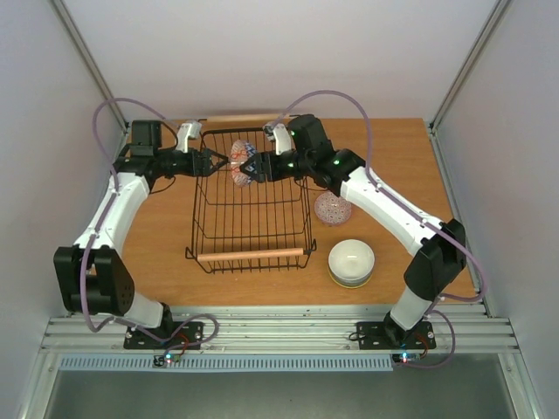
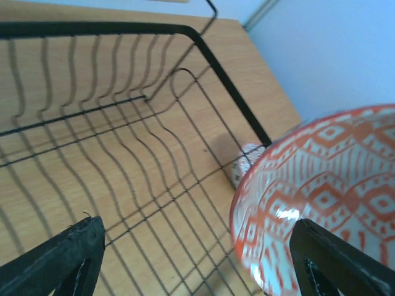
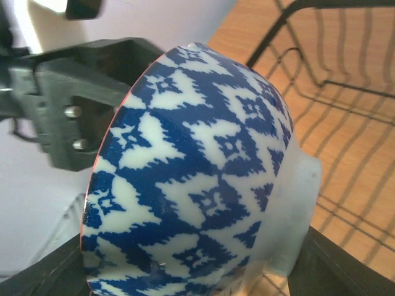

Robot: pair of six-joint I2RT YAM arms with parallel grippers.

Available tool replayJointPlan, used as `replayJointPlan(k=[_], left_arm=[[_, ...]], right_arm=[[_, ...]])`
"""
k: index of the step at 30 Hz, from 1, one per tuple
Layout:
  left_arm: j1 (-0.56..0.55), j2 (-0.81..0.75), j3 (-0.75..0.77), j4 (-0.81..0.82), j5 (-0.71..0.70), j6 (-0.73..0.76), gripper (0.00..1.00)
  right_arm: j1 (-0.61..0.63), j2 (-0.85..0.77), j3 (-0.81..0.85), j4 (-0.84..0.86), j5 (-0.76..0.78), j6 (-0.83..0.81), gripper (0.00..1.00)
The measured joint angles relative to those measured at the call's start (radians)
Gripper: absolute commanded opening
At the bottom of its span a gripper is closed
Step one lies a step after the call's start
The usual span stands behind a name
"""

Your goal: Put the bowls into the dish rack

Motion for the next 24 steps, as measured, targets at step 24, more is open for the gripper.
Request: replayJointPlan(k=[24], left_arm=[[0.000,-0.131,-0.032,0.006,-0.333,0.023,0.85]], right_arm=[[0.097,0.513,0.618,-0.552,0.894,-0.409,0.01]])
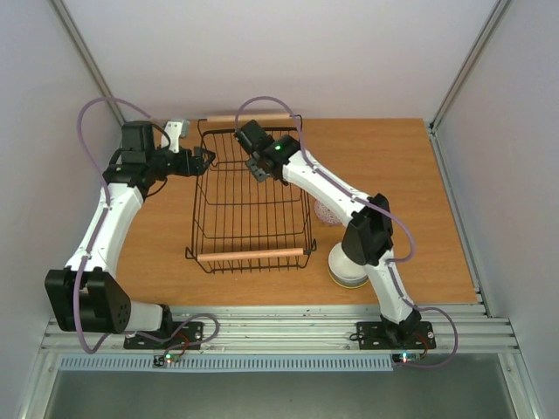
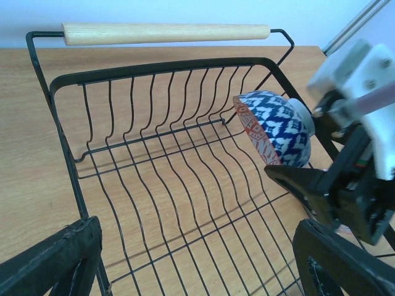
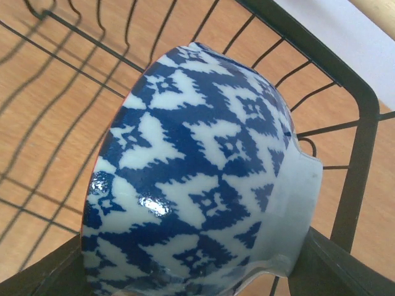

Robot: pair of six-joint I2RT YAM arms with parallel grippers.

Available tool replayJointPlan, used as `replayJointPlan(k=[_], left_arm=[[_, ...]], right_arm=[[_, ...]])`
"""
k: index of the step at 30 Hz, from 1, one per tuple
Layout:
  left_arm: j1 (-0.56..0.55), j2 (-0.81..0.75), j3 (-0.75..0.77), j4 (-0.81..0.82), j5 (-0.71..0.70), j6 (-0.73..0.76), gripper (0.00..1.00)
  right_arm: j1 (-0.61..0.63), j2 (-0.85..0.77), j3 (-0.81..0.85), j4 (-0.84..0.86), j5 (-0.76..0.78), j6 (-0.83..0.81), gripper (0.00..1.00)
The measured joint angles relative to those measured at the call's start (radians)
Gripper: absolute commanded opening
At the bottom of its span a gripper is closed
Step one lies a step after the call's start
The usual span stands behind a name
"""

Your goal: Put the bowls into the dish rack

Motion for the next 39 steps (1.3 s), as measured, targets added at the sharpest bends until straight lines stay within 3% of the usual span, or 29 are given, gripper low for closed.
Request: replayJointPlan(k=[8,23,27,30,34,37,39], left_arm=[[0.000,0.000,0.000,0.001,0.002,0.000,0.86],[0.000,0.000,0.000,0.001,0.017,0.000,0.86],[0.000,0.002,0.000,0.001,0.020,0.000,0.86],[0.000,0.006,0.000,0.001,0.020,0.000,0.86],[0.000,0.011,0.000,0.001,0.020,0.000,0.86],[0.000,0.014,0.000,0.001,0.020,0.000,0.86],[0.000,0.015,0.000,0.001,0.020,0.000,0.87]], right_arm=[[0.010,0.168,0.134,-0.093,0.165,-0.065,0.01],[0.008,0.362,0.334,-0.262,0.262,-0.086,0.02],[0.006,0.393,0.348,-0.279,0.276,-0.089,0.07],[0.003,0.409,0.348,-0.292,0.278,-0.092,0.18],[0.002,0.425,0.352,-0.303,0.295,-0.093,0.63],[0.002,0.426,0.356,-0.308,0.295,-0.093,0.89],[0.002,0.426,0.357,-0.311,0.294,-0.095,0.98]])
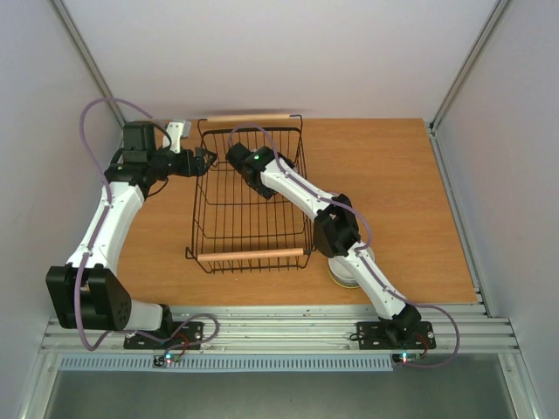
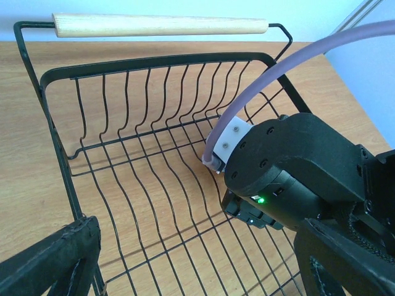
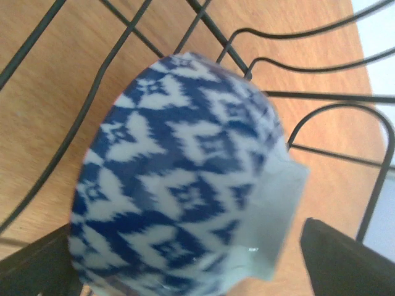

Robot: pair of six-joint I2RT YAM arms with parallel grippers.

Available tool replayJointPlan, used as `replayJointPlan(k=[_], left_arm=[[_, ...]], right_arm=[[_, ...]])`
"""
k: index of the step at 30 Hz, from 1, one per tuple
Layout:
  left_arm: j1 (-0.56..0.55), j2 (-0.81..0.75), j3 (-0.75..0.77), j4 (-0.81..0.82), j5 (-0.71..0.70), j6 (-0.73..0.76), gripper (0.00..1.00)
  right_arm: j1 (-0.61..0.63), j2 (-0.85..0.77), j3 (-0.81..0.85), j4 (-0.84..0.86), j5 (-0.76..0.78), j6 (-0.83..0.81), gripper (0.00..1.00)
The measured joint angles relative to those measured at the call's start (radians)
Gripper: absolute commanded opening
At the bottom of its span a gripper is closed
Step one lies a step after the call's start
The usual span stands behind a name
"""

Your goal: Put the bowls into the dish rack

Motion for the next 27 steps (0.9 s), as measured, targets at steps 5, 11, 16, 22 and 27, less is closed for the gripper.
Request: replayJointPlan(k=[5,11,16,22,27], left_arm=[[0.000,0.000,0.000,0.000,0.000,0.000,0.87],[0.000,0.000,0.000,0.000,-0.001,0.000,0.87],[0.000,0.000,0.000,0.000,-0.001,0.000,0.87],[0.000,0.000,0.000,0.000,-0.001,0.000,0.87],[0.000,0.000,0.000,0.000,0.000,0.000,0.87]], right_arm=[[0.002,-0.001,0.001,0.005,-0.026,-0.002,0.99],[0.013,-0.036,-0.030,0.044,-0.084,-0.002,0.99],[0.032,-0.145,-0.120,0.100,-0.146,0.005,0.99],[0.038,-0.412,-0.358,0.239,-0.234,0.039,0.93],[-0.002,-0.729,-0.600,0.372,-0.336,0.123,0.80]])
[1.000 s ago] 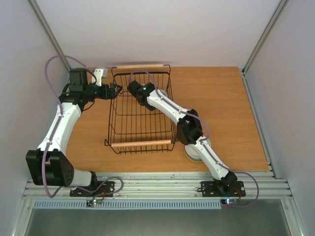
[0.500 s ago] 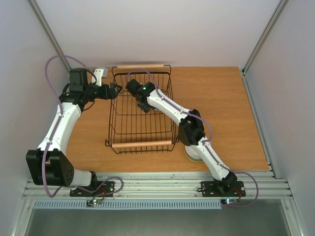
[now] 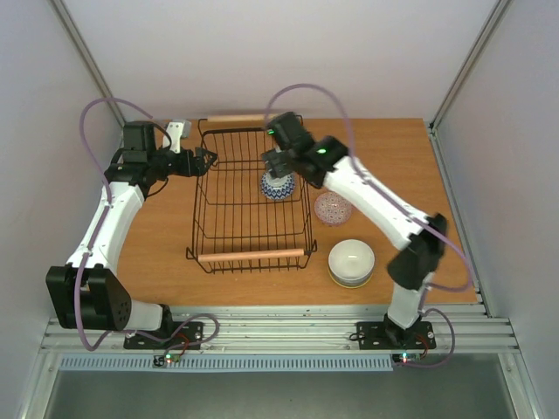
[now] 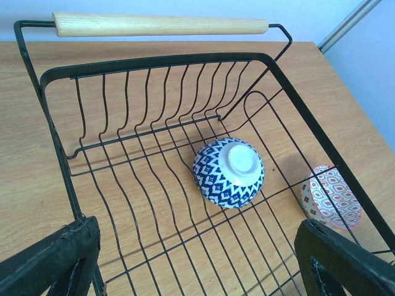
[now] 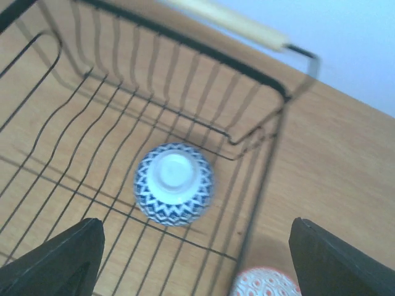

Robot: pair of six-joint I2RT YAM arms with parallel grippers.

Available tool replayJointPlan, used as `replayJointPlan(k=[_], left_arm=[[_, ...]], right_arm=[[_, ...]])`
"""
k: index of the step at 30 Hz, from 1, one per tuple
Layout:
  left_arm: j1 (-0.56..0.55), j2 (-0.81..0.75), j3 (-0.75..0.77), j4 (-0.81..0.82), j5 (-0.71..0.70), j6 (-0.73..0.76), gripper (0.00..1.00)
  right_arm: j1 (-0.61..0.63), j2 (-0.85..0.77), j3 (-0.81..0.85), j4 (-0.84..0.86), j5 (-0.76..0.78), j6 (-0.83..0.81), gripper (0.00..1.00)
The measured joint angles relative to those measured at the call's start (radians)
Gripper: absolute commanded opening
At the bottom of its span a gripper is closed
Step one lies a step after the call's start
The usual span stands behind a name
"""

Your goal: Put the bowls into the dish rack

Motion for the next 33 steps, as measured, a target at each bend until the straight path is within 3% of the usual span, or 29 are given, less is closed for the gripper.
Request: replayJointPlan(k=[7,15,22,33], left_arm=[[0.000,0.000,0.000,0.000,0.021,-0.003,0.87],[0.000,0.000,0.000,0.000,0.035,-0.008,0.87],[0.000,0.000,0.000,0.000,0.036,-0.009,0.87],[0.000,0.000,0.000,0.000,0.036,-0.008,0.87]], right_arm=[[-0.246,-0.303,-0.304,0.111,-0.129,0.152,0.67],[-0.445,-0.372,-0.641,0.161,-0.318,0.251,0.62],[-0.513,-0.371,-0.796,0.230,-0.441,0.301,0.59],[-0.527,-0.286,-0.896,0.328,-0.476,0.336,0.56]])
